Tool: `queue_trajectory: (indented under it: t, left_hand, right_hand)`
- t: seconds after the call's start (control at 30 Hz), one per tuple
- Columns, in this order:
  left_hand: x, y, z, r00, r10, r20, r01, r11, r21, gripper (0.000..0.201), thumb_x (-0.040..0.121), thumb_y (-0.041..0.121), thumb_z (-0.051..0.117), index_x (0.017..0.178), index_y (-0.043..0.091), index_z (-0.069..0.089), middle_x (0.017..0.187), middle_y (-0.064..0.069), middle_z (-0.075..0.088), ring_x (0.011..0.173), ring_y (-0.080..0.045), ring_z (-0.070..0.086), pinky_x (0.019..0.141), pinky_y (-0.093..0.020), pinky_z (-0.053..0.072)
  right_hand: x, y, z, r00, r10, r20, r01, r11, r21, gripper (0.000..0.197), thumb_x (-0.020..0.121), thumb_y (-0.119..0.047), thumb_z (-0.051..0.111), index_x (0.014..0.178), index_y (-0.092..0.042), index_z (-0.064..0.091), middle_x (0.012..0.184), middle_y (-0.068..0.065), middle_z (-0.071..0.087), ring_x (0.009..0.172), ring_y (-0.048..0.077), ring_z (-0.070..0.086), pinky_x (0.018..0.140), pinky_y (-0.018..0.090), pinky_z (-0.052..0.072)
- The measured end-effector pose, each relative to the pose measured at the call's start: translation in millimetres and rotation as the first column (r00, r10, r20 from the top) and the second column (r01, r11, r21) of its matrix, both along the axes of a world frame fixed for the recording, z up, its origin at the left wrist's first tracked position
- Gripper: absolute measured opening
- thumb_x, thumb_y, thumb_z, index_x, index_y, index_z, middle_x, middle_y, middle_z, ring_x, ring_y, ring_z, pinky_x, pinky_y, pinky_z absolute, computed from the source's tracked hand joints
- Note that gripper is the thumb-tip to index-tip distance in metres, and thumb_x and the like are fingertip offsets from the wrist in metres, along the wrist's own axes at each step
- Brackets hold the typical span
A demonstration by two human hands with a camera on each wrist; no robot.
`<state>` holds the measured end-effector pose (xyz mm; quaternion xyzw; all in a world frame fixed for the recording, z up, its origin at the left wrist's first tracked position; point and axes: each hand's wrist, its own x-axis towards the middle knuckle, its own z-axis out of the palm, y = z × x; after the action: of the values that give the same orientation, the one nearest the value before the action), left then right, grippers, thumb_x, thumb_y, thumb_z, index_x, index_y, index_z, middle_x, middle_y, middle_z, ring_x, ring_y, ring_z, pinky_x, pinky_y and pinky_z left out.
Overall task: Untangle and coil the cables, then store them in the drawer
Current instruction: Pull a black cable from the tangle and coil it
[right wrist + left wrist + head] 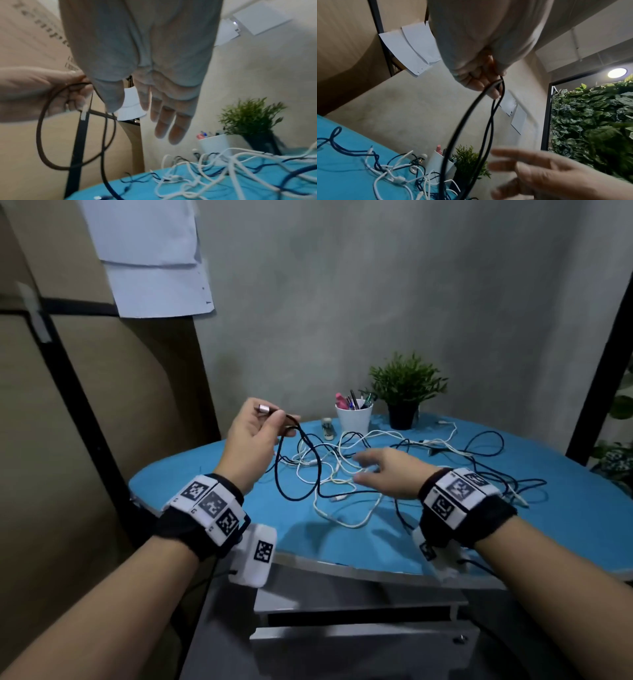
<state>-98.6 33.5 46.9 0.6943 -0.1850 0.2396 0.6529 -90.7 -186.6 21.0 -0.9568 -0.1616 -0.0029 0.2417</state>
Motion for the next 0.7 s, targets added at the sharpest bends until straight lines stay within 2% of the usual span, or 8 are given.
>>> queue_trajectory:
  t: [0.1,0.23,0.3,0.37,0.43,0.53,0.6,0.7]
  left_hand:
    - [-5.2,-5.0,0.9,0.996,-0.087,-0.024,0.085,0.994,-0.068,0.017,0.098,0.006,0.041,0.085,0.017,0.041,0.089,-0.006,0.071,0.075,-0.012,0.067,0.069,-0.018,0.05]
    - [-19.1,0.8,10.0,0.975,-0.22,-0.039,0.204,0.947,-0.247,0.017,0.098,0.004,0.04,0.085,0.014,0.042,0.094,-0.013,0.066,0.081,-0.018,0.067,0.078,-0.025,0.052]
    - [-25.6,10.2,15.1,0.97,-0.236,-0.059,0.209,0.931,-0.299,0.018,0.095,-0.002,0.044,0.082,0.01,0.046,0.093,-0.016,0.064,0.079,-0.018,0.067,0.077,-0.023,0.053]
    - [-27.1,22.6,15.3,0.976,-0.204,-0.082,0.173,0.941,-0.29,0.021,0.091,-0.009,0.047,0.079,0.007,0.048,0.091,-0.015,0.064,0.076,-0.018,0.066,0.073,-0.022,0.054]
    - [-24.9,34.7,11.1,0.984,-0.124,-0.128,0.099,0.977,-0.187,0.024,0.086,-0.015,0.049,0.078,0.008,0.048,0.089,-0.013,0.063,0.072,-0.014,0.066,0.064,-0.017,0.054]
    - [-20.9,44.4,0.6,0.981,0.058,-0.186,-0.028,0.986,0.162,0.025,0.081,-0.013,0.056,0.083,0.012,0.055,0.092,-0.009,0.063,0.068,-0.013,0.063,0.06,-0.018,0.052]
    - [-18.0,45.3,-8.6,0.968,0.16,-0.191,-0.08,0.925,0.37,0.021,0.082,-0.006,0.06,0.09,0.013,0.061,0.092,-0.007,0.065,0.072,-0.016,0.06,0.069,-0.03,0.053]
    - [-16.4,42.0,-20.7,0.954,0.229,-0.193,-0.104,0.857,0.504,0.012,0.083,0.007,0.064,0.09,0.016,0.065,0.087,-0.006,0.067,0.073,-0.017,0.06,0.073,-0.031,0.052]
  right_hand:
    - [-5.5,26.5,7.3,0.995,0.092,0.048,-0.101,0.971,0.218,0.056,0.089,-0.035,0.061,0.139,-0.021,0.042,0.129,0.0,0.055,0.11,0.014,0.057,0.098,0.029,0.043]
    - [-8.8,48.8,5.1,0.985,0.099,0.138,-0.133,0.956,0.261,0.015,0.091,-0.024,0.059,0.094,-0.012,0.067,0.087,0.002,0.068,0.079,0.017,0.063,0.081,0.037,0.053]
    - [-8.9,50.8,7.0,0.99,0.051,0.13,-0.087,0.954,0.286,0.021,0.091,-0.023,0.057,0.085,-0.006,0.068,0.082,0.009,0.07,0.077,0.025,0.065,0.076,0.039,0.053]
    - [-8.3,50.5,9.9,0.99,0.007,0.141,-0.055,0.94,0.336,0.022,0.092,-0.023,0.056,0.083,-0.007,0.067,0.077,0.009,0.068,0.066,0.02,0.06,0.068,0.034,0.051]
    - [-5.1,49.9,12.0,0.987,-0.026,0.158,-0.034,0.93,0.366,0.019,0.092,-0.022,0.056,0.085,-0.008,0.068,0.074,0.004,0.065,0.06,0.009,0.053,0.061,0.023,0.045]
    - [0.3,50.8,13.3,0.984,-0.051,0.17,-0.034,0.888,0.459,0.016,0.092,-0.019,0.057,0.087,-0.009,0.068,0.069,-0.005,0.061,0.058,-0.004,0.049,0.06,0.015,0.041]
    - [2.8,51.2,12.3,0.984,-0.077,0.161,-0.019,0.852,0.524,0.014,0.092,-0.019,0.058,0.088,-0.011,0.068,0.068,-0.005,0.061,0.055,0.0,0.052,0.057,0.014,0.043]
    - [1.2,52.2,12.8,0.979,-0.117,0.167,0.001,0.821,0.571,0.012,0.092,-0.019,0.057,0.086,-0.013,0.067,0.071,-0.002,0.063,0.054,0.004,0.055,0.049,0.014,0.042]
